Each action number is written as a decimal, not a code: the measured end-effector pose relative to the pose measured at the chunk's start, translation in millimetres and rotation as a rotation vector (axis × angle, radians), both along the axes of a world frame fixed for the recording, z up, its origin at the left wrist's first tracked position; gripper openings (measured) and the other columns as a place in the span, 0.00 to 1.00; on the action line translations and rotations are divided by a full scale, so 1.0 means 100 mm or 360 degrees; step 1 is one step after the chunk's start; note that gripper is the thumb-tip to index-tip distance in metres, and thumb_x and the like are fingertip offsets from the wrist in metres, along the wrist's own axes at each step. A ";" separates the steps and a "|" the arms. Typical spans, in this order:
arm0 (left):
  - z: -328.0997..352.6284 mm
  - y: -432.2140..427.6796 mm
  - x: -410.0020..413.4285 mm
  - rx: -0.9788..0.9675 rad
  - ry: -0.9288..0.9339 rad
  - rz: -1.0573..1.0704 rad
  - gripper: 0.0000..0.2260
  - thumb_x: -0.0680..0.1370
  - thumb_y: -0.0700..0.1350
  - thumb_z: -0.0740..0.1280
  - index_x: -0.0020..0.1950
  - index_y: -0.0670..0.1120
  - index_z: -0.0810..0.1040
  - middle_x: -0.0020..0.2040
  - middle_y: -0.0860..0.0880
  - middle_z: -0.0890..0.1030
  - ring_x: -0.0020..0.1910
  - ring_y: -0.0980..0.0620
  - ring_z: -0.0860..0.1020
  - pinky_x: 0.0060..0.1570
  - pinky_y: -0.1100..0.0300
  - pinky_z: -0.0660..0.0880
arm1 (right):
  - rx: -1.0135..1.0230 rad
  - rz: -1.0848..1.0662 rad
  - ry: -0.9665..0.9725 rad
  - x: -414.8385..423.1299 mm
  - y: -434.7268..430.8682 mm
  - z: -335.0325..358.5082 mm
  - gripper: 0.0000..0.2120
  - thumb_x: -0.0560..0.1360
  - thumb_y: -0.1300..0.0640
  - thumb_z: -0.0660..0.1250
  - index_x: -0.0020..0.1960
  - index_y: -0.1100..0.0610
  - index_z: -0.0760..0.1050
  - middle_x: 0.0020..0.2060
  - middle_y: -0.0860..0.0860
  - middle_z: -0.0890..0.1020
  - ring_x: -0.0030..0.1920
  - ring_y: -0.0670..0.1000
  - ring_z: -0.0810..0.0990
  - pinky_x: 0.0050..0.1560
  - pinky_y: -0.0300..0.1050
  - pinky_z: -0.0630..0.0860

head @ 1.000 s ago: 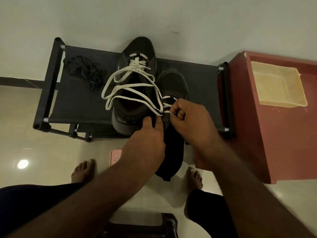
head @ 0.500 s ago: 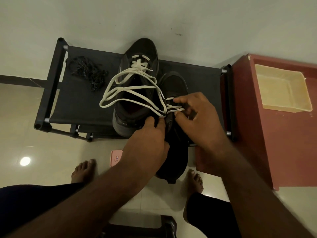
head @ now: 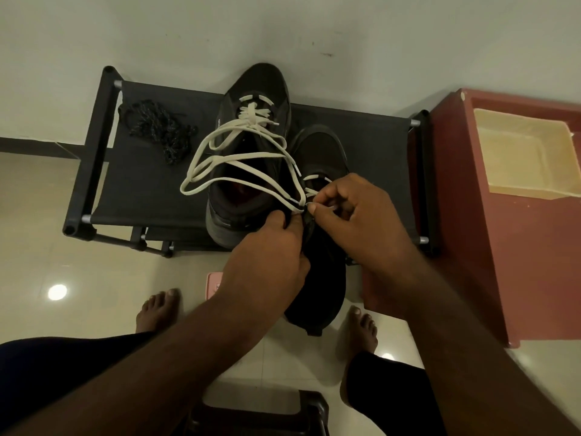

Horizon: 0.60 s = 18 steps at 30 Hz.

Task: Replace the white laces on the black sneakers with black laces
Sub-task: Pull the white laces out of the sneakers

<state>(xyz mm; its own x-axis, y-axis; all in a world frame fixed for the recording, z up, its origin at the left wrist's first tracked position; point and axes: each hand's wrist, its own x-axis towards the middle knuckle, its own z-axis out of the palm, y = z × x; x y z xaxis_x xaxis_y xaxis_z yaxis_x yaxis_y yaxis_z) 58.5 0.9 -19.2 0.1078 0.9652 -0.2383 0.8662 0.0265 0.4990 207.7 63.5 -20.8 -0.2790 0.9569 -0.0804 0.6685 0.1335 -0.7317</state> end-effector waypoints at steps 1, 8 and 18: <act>0.00 0.00 0.00 0.0002 -0.0001 0.0001 0.21 0.81 0.49 0.60 0.75 0.50 0.64 0.60 0.49 0.69 0.48 0.51 0.75 0.47 0.62 0.72 | 0.0046 0.0029 -0.0067 -0.01 0.01 -0.01 0.01 0.77 0.56 0.71 0.46 0.51 0.80 0.43 0.42 0.78 0.44 0.42 0.79 0.44 0.31 0.74; -0.01 0.01 0.01 0.0022 -0.0039 0.0021 0.21 0.81 0.49 0.60 0.74 0.51 0.65 0.61 0.50 0.68 0.51 0.51 0.76 0.51 0.62 0.73 | -0.0114 -0.0430 0.0438 0.03 0.05 0.02 0.06 0.82 0.58 0.64 0.46 0.52 0.75 0.31 0.47 0.77 0.28 0.41 0.74 0.32 0.35 0.69; -0.02 0.01 0.02 0.0032 -0.0043 0.0017 0.23 0.81 0.48 0.62 0.75 0.50 0.64 0.63 0.48 0.69 0.51 0.51 0.76 0.49 0.62 0.72 | -0.0080 -0.0064 -0.0087 0.04 0.01 0.02 0.11 0.75 0.45 0.71 0.55 0.48 0.81 0.29 0.45 0.77 0.33 0.47 0.78 0.45 0.55 0.80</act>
<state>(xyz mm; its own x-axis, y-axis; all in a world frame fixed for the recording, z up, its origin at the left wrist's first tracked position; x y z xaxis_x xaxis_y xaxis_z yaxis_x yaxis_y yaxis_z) 60.1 2.2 -21.4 0.1036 0.9709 -0.2157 0.8520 0.0252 0.5229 211.8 64.0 -18.9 -0.2342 0.9617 -0.1425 0.7115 0.0697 -0.6992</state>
